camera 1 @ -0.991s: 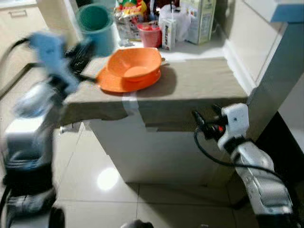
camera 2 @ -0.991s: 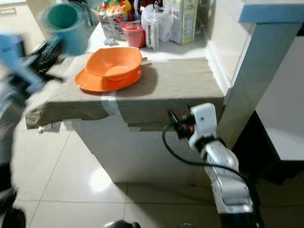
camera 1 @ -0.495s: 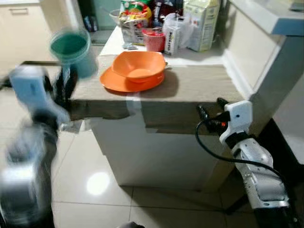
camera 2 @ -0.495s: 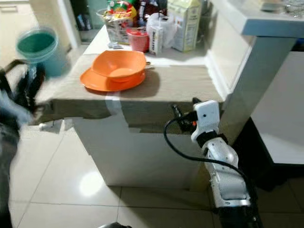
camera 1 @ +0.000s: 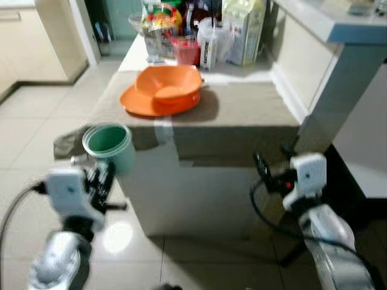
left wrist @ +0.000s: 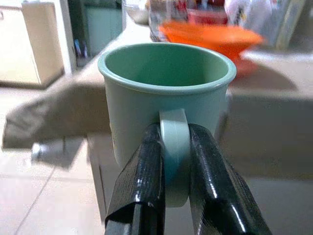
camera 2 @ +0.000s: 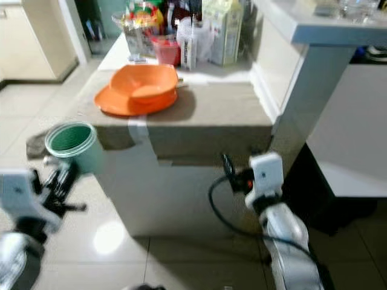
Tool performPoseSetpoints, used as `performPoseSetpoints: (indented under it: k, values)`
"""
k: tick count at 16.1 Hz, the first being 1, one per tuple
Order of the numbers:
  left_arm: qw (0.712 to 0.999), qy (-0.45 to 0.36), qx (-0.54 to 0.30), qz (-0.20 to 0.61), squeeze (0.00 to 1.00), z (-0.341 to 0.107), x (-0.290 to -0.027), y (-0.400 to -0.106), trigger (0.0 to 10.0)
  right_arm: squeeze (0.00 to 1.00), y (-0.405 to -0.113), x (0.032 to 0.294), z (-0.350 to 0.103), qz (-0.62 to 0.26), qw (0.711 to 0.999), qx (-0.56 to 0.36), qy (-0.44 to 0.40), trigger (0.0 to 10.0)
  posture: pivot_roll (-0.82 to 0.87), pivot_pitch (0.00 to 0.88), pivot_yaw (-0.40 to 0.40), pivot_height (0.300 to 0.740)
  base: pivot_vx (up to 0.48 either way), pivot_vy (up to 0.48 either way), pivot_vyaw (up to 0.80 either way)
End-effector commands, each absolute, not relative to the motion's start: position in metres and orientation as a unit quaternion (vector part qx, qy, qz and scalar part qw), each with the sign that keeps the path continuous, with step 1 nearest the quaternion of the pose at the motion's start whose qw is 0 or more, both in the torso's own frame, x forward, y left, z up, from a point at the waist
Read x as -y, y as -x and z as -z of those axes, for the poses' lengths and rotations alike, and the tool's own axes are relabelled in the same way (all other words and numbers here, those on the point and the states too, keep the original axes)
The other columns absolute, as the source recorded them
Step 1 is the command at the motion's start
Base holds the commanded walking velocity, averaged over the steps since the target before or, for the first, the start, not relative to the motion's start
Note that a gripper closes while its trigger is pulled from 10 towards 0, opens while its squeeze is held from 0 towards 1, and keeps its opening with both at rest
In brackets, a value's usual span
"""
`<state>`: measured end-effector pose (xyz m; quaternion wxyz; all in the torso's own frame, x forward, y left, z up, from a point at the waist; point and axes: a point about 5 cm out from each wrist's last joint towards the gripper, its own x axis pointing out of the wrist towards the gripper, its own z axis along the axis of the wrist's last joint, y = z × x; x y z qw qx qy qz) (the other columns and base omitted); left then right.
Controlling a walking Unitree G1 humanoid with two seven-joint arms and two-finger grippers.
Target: Setting the table
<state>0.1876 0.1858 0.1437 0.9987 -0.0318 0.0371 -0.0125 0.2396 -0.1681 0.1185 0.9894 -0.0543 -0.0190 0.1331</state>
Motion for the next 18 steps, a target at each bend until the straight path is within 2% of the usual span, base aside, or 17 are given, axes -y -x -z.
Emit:
performPoseSetpoints:
  k: [1, 5, 14, 18]
  values:
    - [0.999, 0.022, -0.025, 0.011, 0.0, -0.145, -0.182, -0.189, 0.0, 0.0, -0.24, 0.166, -0.124, -0.138, 0.989, 0.029, 0.047, 10.0, -0.11, 0.0, 0.063, 0.74, 0.0, 0.0, 0.0]
    - [0.999, 0.049, -0.023, 0.006, 0.0, -0.14, -0.179, -0.195, 0.0, 0.0, -0.244, 0.169, -0.121, -0.127, 0.991, 0.02, 0.035, 10.0, -0.11, 0.005, 0.059, 0.74, 0.0, 0.0, 0.0]
    - [0.999, 0.038, 0.007, 0.007, 0.0, -0.142, -0.171, -0.206, 0.0, 0.0, -0.253, 0.167, -0.119, -0.131, 0.99, 0.013, 0.042, 10.0, -0.13, 0.016, 0.052, 0.74, 0.0, 0.0, 0.0]
    - [0.999, 0.051, 0.006, 0.016, 0.0, -0.142, -0.166, -0.206, 0.0, 0.0, -0.256, 0.17, -0.118, -0.127, 0.991, 0.008, 0.048, 10.0, -0.13, 0.023, 0.053, 0.74, 0.0, -0.416, 0.0]
